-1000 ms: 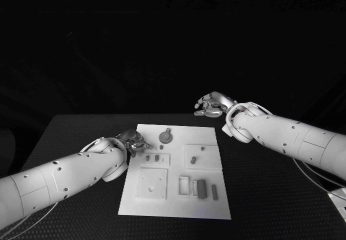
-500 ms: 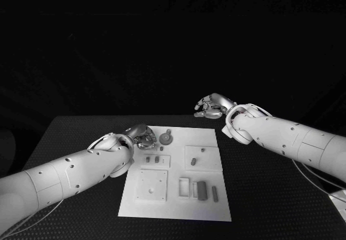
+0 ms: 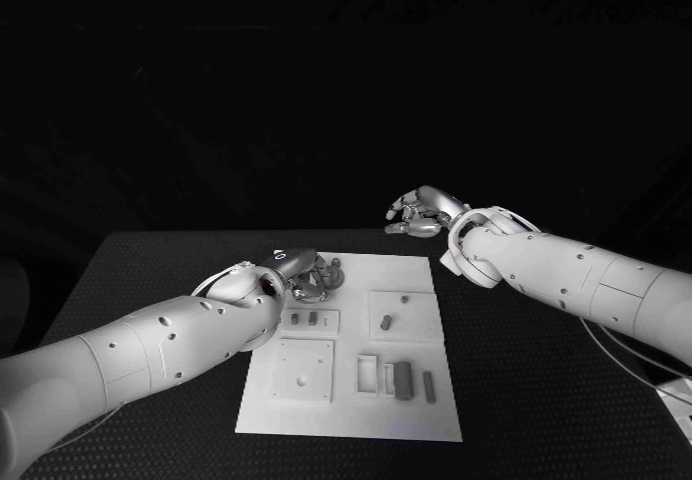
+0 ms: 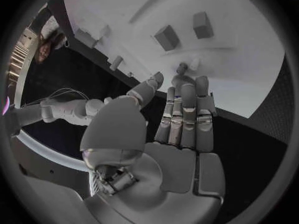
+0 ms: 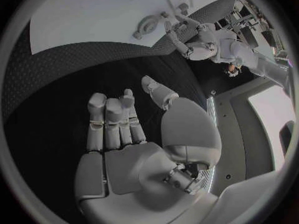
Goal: Assemble the parts on the task board
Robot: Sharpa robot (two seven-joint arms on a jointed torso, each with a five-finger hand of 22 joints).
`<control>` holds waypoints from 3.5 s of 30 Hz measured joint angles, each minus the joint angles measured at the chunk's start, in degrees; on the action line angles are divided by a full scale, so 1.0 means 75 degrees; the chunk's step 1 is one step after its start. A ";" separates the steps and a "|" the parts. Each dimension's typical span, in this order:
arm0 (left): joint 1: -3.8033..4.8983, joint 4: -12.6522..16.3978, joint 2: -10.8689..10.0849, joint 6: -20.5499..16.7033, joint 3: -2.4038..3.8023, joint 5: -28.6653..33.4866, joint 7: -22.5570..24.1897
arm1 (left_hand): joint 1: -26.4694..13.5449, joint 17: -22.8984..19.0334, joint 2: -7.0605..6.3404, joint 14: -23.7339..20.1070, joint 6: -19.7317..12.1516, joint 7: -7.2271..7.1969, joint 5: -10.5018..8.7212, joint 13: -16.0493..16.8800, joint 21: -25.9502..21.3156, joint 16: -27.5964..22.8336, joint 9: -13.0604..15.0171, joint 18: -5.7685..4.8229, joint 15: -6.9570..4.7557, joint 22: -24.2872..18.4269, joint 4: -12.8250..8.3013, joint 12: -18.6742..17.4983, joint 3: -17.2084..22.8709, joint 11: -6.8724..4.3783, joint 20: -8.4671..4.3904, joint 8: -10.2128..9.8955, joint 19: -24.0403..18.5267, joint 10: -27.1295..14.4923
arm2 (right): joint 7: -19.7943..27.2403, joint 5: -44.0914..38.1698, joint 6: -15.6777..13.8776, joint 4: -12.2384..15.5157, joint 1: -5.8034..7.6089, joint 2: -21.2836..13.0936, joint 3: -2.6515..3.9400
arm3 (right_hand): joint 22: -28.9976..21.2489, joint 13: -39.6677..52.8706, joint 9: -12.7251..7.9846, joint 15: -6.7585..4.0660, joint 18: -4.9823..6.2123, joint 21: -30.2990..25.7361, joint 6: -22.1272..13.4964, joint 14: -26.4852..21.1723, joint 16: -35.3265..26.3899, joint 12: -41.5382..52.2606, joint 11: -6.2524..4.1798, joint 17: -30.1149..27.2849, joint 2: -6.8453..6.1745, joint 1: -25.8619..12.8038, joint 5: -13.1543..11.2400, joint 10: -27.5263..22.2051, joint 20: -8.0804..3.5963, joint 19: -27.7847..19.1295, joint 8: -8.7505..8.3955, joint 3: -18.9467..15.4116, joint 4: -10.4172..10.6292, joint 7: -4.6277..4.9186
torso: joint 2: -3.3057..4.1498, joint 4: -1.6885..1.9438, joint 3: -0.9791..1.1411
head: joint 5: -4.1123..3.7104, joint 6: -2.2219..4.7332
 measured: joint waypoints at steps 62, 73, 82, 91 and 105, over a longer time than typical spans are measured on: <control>-0.0125 -0.0462 0.0325 0.0367 -0.0102 -0.1074 -0.0183 | 0.0351 0.0088 0.0206 0.0415 0.0261 0.0040 0.0000 -0.0171 0.0675 0.0756 -0.0257 0.0011 -0.0030 -0.0005 0.0000 -0.0434 0.0345 -0.0043 -0.0015 -0.0099 0.0476 0.0340 | 0.0000 0.0001 0.0007 0.0074 0.0001 0.0004 0.0000 | 0.0000 -0.0012 0.0017 0.0000 0.0000 0.0000 0.0023 0.0000 0.0000 0.0032 0.0000 -0.0005 0.0000 0.0000 0.0000 0.0000 0.0001 -0.0001 0.0000 0.0000 0.0000 -0.0032 | -0.0015 0.0004 -0.0007 | -0.0122 -0.0077; -0.0106 -0.0487 0.0334 0.0514 -0.0087 -0.1084 -0.0164 | 0.0568 0.0023 0.0341 0.0536 0.0358 0.0000 0.0000 -0.0179 0.0812 0.0809 -0.0290 0.0012 -0.0097 0.0001 -0.0054 -0.0494 0.0482 -0.0094 -0.0079 -0.0067 0.0544 0.0505 | 0.0000 0.0001 0.0009 0.0076 0.0001 0.0009 0.0000 | 0.0000 -0.0012 0.0017 0.0000 0.0000 0.0000 0.0013 0.0000 0.0000 0.0032 0.0000 -0.0005 0.0000 0.0000 0.0000 0.0000 0.0001 -0.0001 0.0000 0.0000 0.0000 -0.0006 | -0.0015 0.0005 -0.0010 | -0.0145 -0.0089; -0.0092 -0.0540 0.0368 0.0641 -0.0078 -0.1109 -0.0163 | 0.0640 -0.0017 0.0396 0.0620 0.0536 -0.0068 -0.0001 -0.0129 0.0878 0.0809 -0.0287 0.0069 -0.0180 0.0000 -0.0041 -0.0513 0.0510 -0.0161 -0.0106 0.0014 0.0577 0.0738 | 0.0000 0.0001 0.0011 0.0078 0.0001 0.0008 0.0000 | 0.0000 -0.0011 0.0016 0.0000 0.0000 0.0000 0.0014 0.0000 0.0000 0.0032 0.0000 -0.0005 0.0000 0.0000 0.0000 0.0000 0.0001 -0.0001 0.0000 0.0000 0.0000 -0.0006 | -0.0015 0.0005 -0.0009 | -0.0155 -0.0103; -0.0116 -0.0584 0.0395 0.0650 -0.0071 -0.1117 -0.0135 | 0.0689 -0.0039 0.0444 0.0776 0.0778 -0.0151 -0.0004 -0.0128 0.0951 0.0808 -0.0266 0.0069 -0.0278 -0.0002 -0.0041 -0.0470 0.0508 -0.0266 -0.0201 0.0143 0.0692 0.0989 | 0.0000 0.0001 0.0011 0.0078 0.0001 0.0013 0.0000 | 0.0000 -0.0011 0.0015 0.0000 0.0000 0.0000 0.0016 0.0000 0.0000 0.0032 0.0000 -0.0005 0.0000 0.0000 0.0000 0.0000 0.0001 -0.0001 0.0000 0.0000 0.0000 -0.0009 | -0.0015 0.0005 -0.0010 | -0.0161 -0.0114; -0.0184 -0.0599 0.0358 0.0310 -0.0099 -0.1084 0.0014 | 0.0806 -0.0021 0.0486 0.1034 0.1093 -0.0302 -0.0061 -0.0032 0.1119 0.0957 -0.0162 -0.0010 -0.0424 -0.0003 -0.0030 -0.0406 0.0648 -0.0450 -0.0353 0.0293 0.0977 0.1351 | 0.0001 0.0001 0.0011 0.0097 0.0001 0.0001 0.0000 | 0.0000 -0.0012 0.0021 0.0000 0.0000 0.0000 0.0019 0.0000 0.0000 0.0031 0.0000 -0.0004 0.0000 0.0000 0.0000 0.0000 0.0001 -0.0001 0.0000 0.0000 0.0000 -0.0011 | -0.0019 0.0009 -0.0010 | -0.0168 -0.0114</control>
